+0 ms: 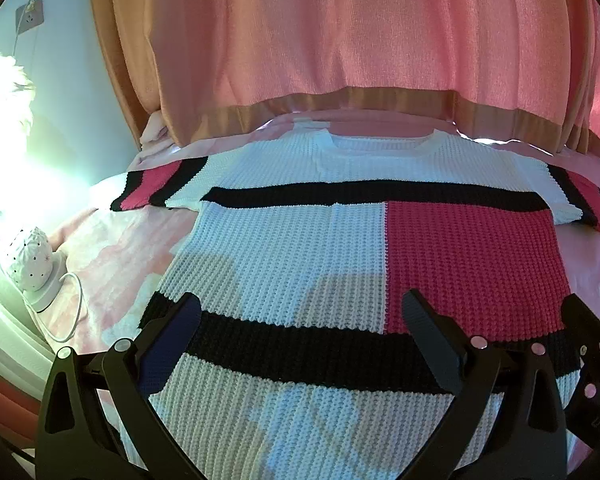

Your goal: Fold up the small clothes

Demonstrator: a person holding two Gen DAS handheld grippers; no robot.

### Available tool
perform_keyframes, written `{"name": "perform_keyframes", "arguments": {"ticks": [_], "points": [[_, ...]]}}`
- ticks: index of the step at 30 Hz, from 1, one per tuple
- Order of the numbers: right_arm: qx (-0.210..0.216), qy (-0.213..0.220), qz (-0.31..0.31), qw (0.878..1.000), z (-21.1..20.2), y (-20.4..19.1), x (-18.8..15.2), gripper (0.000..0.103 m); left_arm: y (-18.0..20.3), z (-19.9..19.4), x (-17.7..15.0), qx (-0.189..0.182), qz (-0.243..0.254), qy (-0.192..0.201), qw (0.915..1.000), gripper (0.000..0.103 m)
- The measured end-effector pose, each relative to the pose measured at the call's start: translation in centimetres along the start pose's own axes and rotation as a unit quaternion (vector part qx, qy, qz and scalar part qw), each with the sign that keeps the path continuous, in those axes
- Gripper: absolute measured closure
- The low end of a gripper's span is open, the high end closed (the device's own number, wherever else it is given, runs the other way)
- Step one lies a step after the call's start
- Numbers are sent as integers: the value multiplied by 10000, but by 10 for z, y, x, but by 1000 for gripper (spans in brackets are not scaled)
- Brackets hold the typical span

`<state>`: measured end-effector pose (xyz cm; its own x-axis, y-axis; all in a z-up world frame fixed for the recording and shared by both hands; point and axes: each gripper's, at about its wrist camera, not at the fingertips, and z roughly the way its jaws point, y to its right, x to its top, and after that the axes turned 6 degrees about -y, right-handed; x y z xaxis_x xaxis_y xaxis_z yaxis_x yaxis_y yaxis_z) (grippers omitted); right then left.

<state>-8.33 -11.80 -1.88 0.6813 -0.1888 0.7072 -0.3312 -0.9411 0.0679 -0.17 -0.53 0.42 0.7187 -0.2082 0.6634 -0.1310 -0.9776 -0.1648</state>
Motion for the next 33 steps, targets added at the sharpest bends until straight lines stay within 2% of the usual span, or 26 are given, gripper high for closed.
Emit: {"name": "perform_keyframes", "arguments": {"ticks": [33], "points": [[23, -21, 4, 10000, 1, -2, -1, 5, 1, 1, 0, 20, 3, 6, 10000, 5]]}}
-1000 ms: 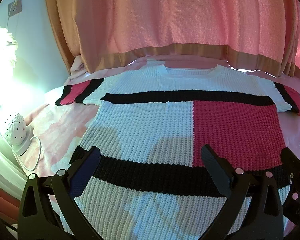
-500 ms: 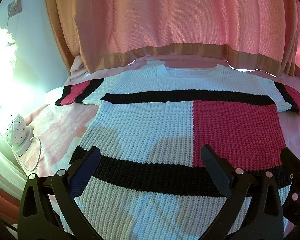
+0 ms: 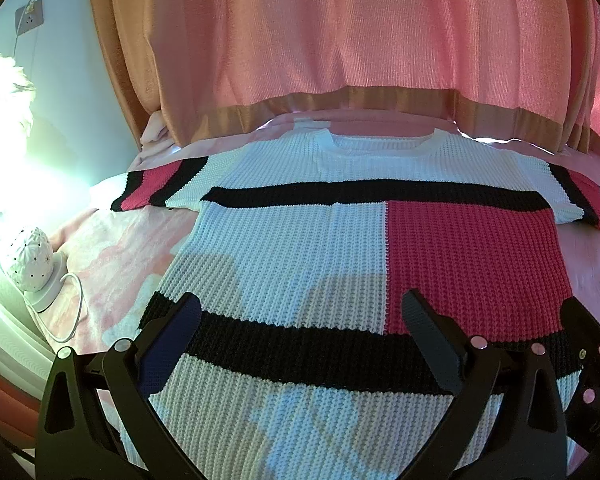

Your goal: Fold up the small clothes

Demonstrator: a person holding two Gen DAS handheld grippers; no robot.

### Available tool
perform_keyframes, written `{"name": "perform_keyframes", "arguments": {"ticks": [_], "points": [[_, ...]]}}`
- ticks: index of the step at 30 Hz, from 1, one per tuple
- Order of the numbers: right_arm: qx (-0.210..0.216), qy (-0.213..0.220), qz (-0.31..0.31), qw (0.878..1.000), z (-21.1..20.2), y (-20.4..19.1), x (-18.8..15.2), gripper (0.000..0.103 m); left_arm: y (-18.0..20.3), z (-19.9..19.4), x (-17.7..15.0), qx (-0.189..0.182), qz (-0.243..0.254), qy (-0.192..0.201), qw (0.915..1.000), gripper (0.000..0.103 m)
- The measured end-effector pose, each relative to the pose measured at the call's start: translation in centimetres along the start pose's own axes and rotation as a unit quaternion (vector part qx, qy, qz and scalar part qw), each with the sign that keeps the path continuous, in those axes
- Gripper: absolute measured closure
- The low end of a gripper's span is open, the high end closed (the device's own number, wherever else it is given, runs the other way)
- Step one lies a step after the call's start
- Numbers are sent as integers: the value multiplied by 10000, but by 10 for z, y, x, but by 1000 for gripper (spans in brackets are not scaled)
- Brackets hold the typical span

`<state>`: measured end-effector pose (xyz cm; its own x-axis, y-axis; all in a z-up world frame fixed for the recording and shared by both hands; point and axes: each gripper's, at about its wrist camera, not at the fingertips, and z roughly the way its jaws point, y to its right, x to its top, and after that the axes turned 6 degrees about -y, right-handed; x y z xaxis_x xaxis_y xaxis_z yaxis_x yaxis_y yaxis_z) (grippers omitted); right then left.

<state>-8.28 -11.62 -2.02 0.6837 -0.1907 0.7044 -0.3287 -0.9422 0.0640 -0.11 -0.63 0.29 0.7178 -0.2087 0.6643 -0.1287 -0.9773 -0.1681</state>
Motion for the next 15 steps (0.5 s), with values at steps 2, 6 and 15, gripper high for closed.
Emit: {"name": "perform_keyframes", "arguments": {"ticks": [2, 6, 15], "points": [[0, 1, 1, 10000, 0, 0, 0, 5, 1, 0, 0, 4, 1, 0, 10000, 5], [6, 6, -4, 10000, 0, 0, 0, 5, 1, 0, 0, 7, -5, -3, 10000, 5], [51, 374, 472, 9982, -14, 75, 30, 5, -29, -28, 34, -704, -521, 211, 9959, 5]]}}
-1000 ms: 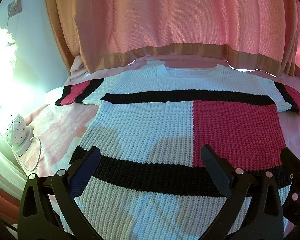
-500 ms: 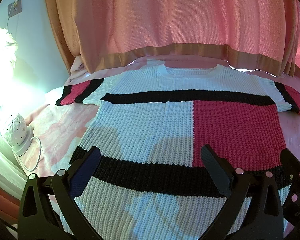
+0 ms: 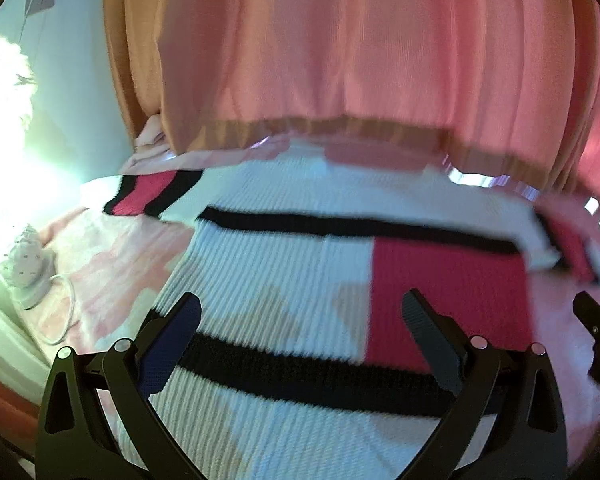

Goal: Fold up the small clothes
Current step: 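Grasp the striped sleeve cuff with the right gripper and lift it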

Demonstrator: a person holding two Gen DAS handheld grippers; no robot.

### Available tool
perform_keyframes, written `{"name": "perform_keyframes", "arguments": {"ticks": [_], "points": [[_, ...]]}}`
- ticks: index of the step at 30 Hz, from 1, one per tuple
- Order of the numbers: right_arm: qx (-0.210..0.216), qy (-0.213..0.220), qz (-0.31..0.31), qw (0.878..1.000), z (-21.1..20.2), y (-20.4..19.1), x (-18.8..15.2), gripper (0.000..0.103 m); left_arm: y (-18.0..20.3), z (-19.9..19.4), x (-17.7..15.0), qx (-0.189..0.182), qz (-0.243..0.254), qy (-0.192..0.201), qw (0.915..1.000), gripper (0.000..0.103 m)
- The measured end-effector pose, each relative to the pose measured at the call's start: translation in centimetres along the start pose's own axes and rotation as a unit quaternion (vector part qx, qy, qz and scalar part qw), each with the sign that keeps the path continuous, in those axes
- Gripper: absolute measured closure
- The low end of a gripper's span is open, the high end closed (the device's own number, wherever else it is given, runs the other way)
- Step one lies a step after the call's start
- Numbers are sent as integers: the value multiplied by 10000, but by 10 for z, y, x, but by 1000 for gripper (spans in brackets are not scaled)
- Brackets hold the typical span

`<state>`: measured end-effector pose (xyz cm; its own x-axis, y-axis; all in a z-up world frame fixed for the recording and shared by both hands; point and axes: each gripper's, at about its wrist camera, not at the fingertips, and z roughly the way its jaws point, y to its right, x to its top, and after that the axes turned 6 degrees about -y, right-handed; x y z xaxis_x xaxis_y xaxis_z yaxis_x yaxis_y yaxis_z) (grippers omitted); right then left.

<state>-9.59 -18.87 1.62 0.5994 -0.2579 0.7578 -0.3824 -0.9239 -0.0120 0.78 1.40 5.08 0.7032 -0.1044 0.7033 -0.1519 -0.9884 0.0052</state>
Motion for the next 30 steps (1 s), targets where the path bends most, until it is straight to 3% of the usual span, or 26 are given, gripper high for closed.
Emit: {"name": "perform_keyframes", "arguments": {"ticks": [4, 7, 11, 14, 18, 20, 22, 23, 24, 27, 30], "points": [[214, -121, 647, 9976, 4, 95, 35, 5, -5, -13, 36, -333, -171, 272, 9989, 5], [-57, -306, 1283, 9912, 25, 171, 48, 5, 7, -9, 58, -146, 63, 531, 9985, 5], [-93, -917, 2394, 9665, 77, 261, 36, 11, 20, 11, 61, -26, -54, 707, 9975, 5], [-155, -1265, 3041, 9441, 114, 307, 19, 19, 28, 26, 58, -2, 49, 490, 9988, 5], [-105, -1437, 3401, 9293, 151, 336, 7, 35, 34, 39, 59, 156, 178, 408, 9989, 5], [-157, -1411, 3420, 9289, 158, 336, 7, 39, 34, 44, 60, 114, 143, 327, 9993, 5], [-207, -1320, 3337, 9332, 162, 334, 12, 49, 36, 48, 60, 108, 153, 250, 9995, 5], [-196, -1312, 3287, 9351, 164, 331, 14, 77, 36, 49, 59, 116, 159, 225, 9996, 5], [-47, -1315, 3286, 9353, 166, 327, 16, 92, 36, 50, 59, 110, 161, 204, 9996, 5], [105, -982, 3237, 9410, 159, 313, 34, 92, 34, 50, 61, 114, 130, 189, 9997, 5], [737, -435, 2755, 9575, 138, 263, 74, 92, 28, 50, 64, 104, 14, 180, 9998, 5]]}}
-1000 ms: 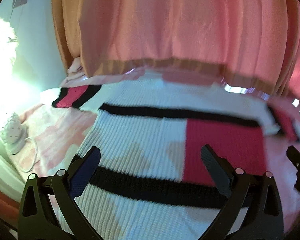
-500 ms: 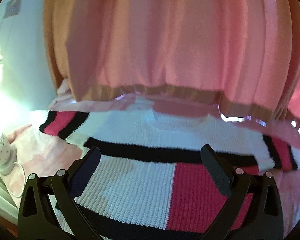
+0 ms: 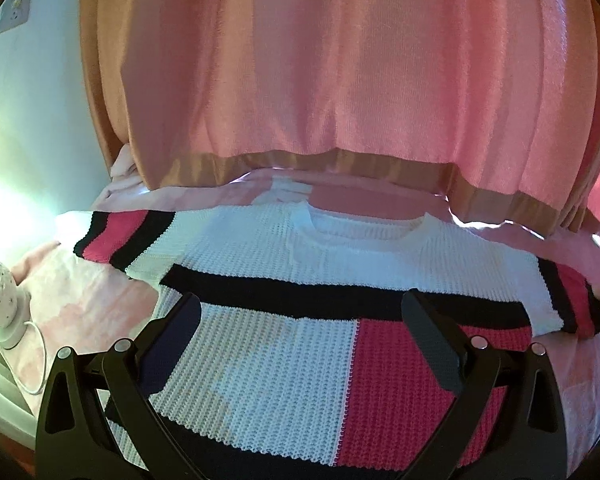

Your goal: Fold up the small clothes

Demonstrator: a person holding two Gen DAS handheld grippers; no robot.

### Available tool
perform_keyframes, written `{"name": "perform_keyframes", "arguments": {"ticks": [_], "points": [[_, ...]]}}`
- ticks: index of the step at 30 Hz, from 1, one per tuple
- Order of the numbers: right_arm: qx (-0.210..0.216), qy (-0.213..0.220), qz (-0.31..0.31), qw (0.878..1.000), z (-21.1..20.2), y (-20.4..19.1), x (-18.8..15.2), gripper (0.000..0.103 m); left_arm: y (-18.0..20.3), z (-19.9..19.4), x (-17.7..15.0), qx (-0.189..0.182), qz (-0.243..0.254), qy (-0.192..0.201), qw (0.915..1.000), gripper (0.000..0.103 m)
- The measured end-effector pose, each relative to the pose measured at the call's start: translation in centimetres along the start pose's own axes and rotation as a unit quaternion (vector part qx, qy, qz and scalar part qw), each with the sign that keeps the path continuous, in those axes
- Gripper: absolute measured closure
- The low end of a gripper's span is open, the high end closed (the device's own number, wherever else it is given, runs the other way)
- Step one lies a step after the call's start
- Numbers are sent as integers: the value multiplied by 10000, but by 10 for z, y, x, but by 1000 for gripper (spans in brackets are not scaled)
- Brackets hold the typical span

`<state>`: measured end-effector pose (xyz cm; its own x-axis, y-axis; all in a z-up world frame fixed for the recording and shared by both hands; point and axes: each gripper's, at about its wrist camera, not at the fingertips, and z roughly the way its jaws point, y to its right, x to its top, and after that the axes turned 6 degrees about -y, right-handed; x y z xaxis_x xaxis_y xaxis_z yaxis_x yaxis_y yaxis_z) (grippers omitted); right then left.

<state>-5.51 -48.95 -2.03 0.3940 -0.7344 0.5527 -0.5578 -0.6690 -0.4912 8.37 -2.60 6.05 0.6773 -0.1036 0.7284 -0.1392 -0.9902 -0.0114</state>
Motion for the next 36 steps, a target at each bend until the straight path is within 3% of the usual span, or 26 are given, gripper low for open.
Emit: {"name": "perform_keyframes", "arguments": {"ticks": [4, 6, 9, 12, 13, 15, 17, 21, 23, 27, 30, 33, 34, 36], "points": [[1116, 138, -862, 9899, -7, -107, -9, 92, -8, 1, 5, 17, -170, -1, 9999, 5], [1681, -2, -1273, 9775, 2, -166, -19, 92, -12, 2, 7, 51, -234, 11, 9997, 5], [2543, -439, -1912, 9470, 26, -268, -52, 86, -16, 4, 8, 75, -243, 25, 9997, 5], [2704, -717, -2422, 9290, 39, -328, -81, 83, -21, 11, 10, 60, -254, -56, 9996, 5], [2630, -653, -2821, 9203, 32, -347, -92, 82, -24, 16, 11, -85, -276, -182, 9994, 5], [2389, -455, -3211, 9153, 15, -353, -100, 69, -28, 22, 13, -256, -371, -337, 9984, 5], [1813, -213, -3566, 9162, -8, -337, -107, 37, -31, 29, 16, -460, -511, -439, 9967, 5], [147, 5, -4102, 9119, -21, -277, -125, 36, -24, 61, 25, -827, -525, -961, 9905, 5], [-272, -154, -4046, 9140, -14, -249, -135, 36, -19, 83, 27, -854, -473, -1226, 9876, 5], [-648, -900, -3438, 9325, 38, -201, -133, 36, -21, 131, 22, -167, -643, -1661, 9839, 5], [-807, -997, -3531, 9268, 57, -194, -138, 36, -37, 156, 15, -321, -1038, -2117, 9713, 6], [-856, -988, -3648, 9219, 70, -201, -145, 36, -50, 171, 12, -883, -1550, -2386, 9546, 20], [-875, -1003, -3650, 9214, 73, -203, -144, 38, -51, 174, 12, -947, -1600, -2392, 9530, 32], [-875, -1042, -3592, 9233, 80, -204, -142, 53, -52, 177, 16, -891, -1573, -2310, 9560, 54]]}}
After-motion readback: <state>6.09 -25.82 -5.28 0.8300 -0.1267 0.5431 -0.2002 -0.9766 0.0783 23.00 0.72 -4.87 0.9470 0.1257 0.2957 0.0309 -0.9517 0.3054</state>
